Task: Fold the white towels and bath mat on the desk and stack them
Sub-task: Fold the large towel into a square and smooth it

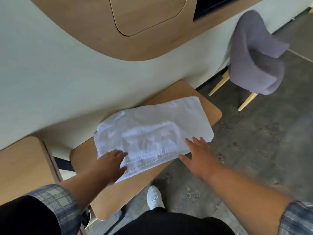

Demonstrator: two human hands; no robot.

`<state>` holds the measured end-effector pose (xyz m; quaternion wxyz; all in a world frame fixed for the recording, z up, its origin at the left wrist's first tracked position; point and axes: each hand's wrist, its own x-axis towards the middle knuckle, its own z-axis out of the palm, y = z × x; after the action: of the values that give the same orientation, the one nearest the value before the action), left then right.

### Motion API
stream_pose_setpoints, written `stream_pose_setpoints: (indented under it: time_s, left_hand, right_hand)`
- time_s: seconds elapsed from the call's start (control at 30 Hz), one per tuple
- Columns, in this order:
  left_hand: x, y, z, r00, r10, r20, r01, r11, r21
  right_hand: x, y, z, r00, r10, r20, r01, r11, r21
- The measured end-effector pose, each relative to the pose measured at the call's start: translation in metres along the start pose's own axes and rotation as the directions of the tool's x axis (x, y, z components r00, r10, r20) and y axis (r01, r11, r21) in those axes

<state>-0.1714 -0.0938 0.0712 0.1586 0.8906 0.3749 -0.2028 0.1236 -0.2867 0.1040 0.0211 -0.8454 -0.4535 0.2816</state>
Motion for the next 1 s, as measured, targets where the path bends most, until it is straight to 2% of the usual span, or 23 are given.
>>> stream_pose_setpoints:
  time_s: [0.13, 0.27, 0.43, 0.5, 0.63, 0.7, 0.8, 0.9, 1.0]
  left_hand:
    - [0.063, 0.020, 0.009, 0.998, -0.044, 0.035, 0.046, 0.998, -0.044]
    - [0.114, 0.048, 0.040, 0.991, -0.117, 0.057, 0.123, 0.986, -0.116]
    - [0.179, 0.077, 0.074, 0.982, -0.175, 0.065, 0.186, 0.944, -0.273]
    - [0.212, 0.078, 0.084, 0.982, -0.188, 0.006, 0.180, 0.930, -0.320]
    - [0.294, 0.057, 0.083, 0.937, -0.250, -0.244, 0.151, 0.919, -0.363]
    - [0.337, 0.040, 0.076, 0.912, -0.265, -0.313, 0.151, 0.926, -0.345]
    - [0.393, 0.011, 0.068, 0.895, -0.313, -0.319, 0.223, 0.932, -0.287]
    - [0.428, -0.019, 0.064, 0.880, -0.386, -0.276, 0.358, 0.922, -0.146]
    - [0.439, -0.041, 0.067, 0.862, -0.408, -0.300, 0.452, 0.887, 0.092]
  right_hand:
    - [0.059, 0.024, 0.023, 0.998, 0.008, 0.062, -0.008, 1.000, 0.003]
    - [0.136, 0.040, 0.049, 0.996, -0.020, 0.090, 0.013, 0.997, 0.081]
    - [0.242, 0.057, 0.081, 0.997, -0.077, 0.012, 0.075, 0.992, 0.097]
    - [0.284, 0.055, 0.093, 0.993, -0.116, -0.025, 0.118, 0.986, 0.118]
    - [0.369, 0.046, 0.101, 0.958, -0.223, -0.183, 0.243, 0.965, 0.099]
    - [0.408, 0.042, 0.102, 0.937, -0.259, -0.233, 0.281, 0.958, 0.064]
    - [0.457, 0.041, 0.105, 0.919, -0.311, -0.242, 0.301, 0.950, -0.080]
    - [0.487, 0.052, 0.110, 0.953, -0.234, -0.193, 0.199, 0.963, -0.184]
    - [0.492, 0.062, 0.115, 0.970, -0.159, -0.186, 0.110, 0.962, -0.252]
